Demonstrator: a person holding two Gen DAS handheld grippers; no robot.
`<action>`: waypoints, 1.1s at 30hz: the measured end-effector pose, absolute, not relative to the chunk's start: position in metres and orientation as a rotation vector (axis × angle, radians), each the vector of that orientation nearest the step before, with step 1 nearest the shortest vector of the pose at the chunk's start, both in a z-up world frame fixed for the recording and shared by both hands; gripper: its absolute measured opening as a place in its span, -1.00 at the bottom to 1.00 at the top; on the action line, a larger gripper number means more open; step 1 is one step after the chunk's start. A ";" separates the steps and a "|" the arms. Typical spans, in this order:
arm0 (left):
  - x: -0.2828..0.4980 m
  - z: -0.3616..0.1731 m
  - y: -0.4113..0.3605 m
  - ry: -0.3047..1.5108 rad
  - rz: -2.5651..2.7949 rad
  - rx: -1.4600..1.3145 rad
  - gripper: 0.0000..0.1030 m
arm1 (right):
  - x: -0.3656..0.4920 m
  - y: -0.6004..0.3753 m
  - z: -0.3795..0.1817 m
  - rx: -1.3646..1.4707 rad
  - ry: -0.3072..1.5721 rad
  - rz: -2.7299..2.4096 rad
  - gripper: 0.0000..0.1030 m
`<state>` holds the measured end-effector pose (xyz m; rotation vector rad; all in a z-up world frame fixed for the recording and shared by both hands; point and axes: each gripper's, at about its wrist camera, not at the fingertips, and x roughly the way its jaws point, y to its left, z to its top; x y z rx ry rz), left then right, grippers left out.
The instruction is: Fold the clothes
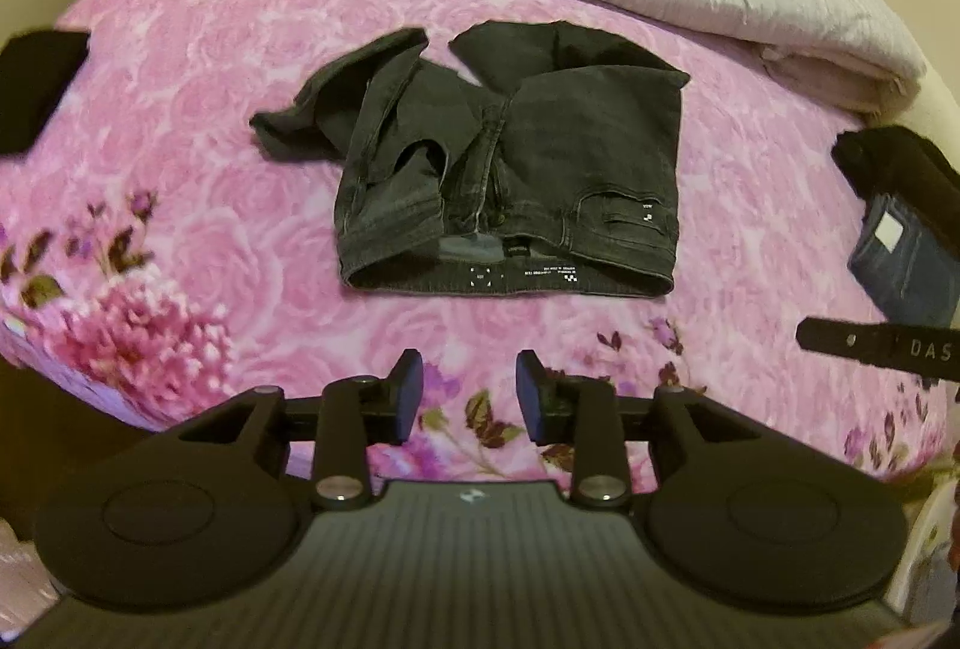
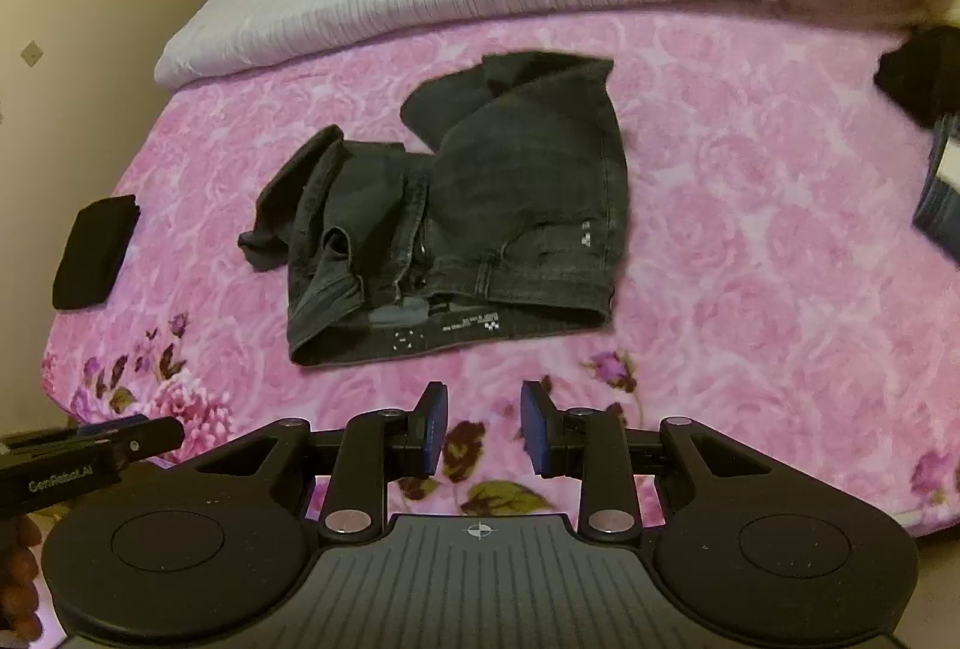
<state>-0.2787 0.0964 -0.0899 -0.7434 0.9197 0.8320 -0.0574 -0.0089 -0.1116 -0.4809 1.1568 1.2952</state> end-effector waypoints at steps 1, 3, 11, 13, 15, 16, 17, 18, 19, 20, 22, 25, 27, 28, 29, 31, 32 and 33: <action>-0.281 -0.099 0.099 0.924 0.835 -0.768 -0.43 | -0.052 -0.009 -0.121 -0.457 1.196 1.288 -0.41; -0.286 -0.118 0.106 0.947 0.847 -0.809 -0.43 | -0.039 -0.009 -0.145 -0.391 1.290 1.260 -0.41; -0.301 -0.200 0.162 0.954 0.855 -0.960 -0.42 | 0.001 -0.005 -0.237 -0.186 1.532 1.107 0.36; -0.303 -0.218 0.183 0.912 0.852 -1.016 -0.42 | 0.005 0.002 -0.259 -0.138 1.558 1.070 0.36; -0.304 -0.235 0.204 0.866 0.848 -1.065 -0.42 | 0.009 0.011 -0.279 -0.055 1.585 1.032 0.36; -0.305 -0.243 0.214 0.842 0.845 -1.089 -0.42 | 0.010 0.015 -0.287 -0.010 1.596 1.015 0.36; -0.306 -0.252 0.225 0.819 0.843 -1.113 -0.42 | 0.010 0.019 -0.296 0.045 1.603 0.998 0.36; -0.306 -0.259 0.234 0.795 0.838 -1.130 -0.42 | 0.011 0.024 -0.306 0.107 1.604 0.975 0.36; -0.306 -0.264 0.243 0.770 0.833 -1.137 -0.41 | 0.012 0.028 -0.313 0.162 1.597 0.951 0.36; -0.307 -0.269 0.251 0.745 0.832 -1.147 -0.41 | 0.013 0.032 -0.320 0.212 1.584 0.928 0.36; -0.311 -0.279 0.267 0.704 0.838 -1.174 -0.39 | 0.014 0.039 -0.333 0.302 1.555 0.883 0.36; -0.318 -0.294 0.281 0.651 0.847 -1.213 -0.34 | 0.016 0.045 -0.348 0.381 1.502 0.843 0.36; -0.322 -0.305 0.287 0.626 0.853 -1.239 -0.31 | 0.017 0.046 -0.356 0.409 1.478 0.821 0.36; -0.323 -0.311 0.288 0.613 0.857 -1.259 -0.30 | 0.019 0.047 -0.360 0.419 1.471 0.815 0.36; -0.324 -0.317 0.289 0.596 0.857 -1.284 -0.30 | 0.021 0.048 -0.364 0.425 1.470 0.805 0.36; -0.325 -0.330 0.290 0.534 0.842 -1.347 -0.28 | 0.026 0.049 -0.374 0.442 1.464 0.787 0.36; -0.324 -0.337 0.291 0.498 0.841 -1.377 -0.27 | 0.028 0.051 -0.378 0.457 1.456 0.793 0.36; -0.324 -0.343 0.291 0.471 0.846 -1.403 -0.23 | 0.029 0.053 -0.381 0.464 1.451 0.802 0.36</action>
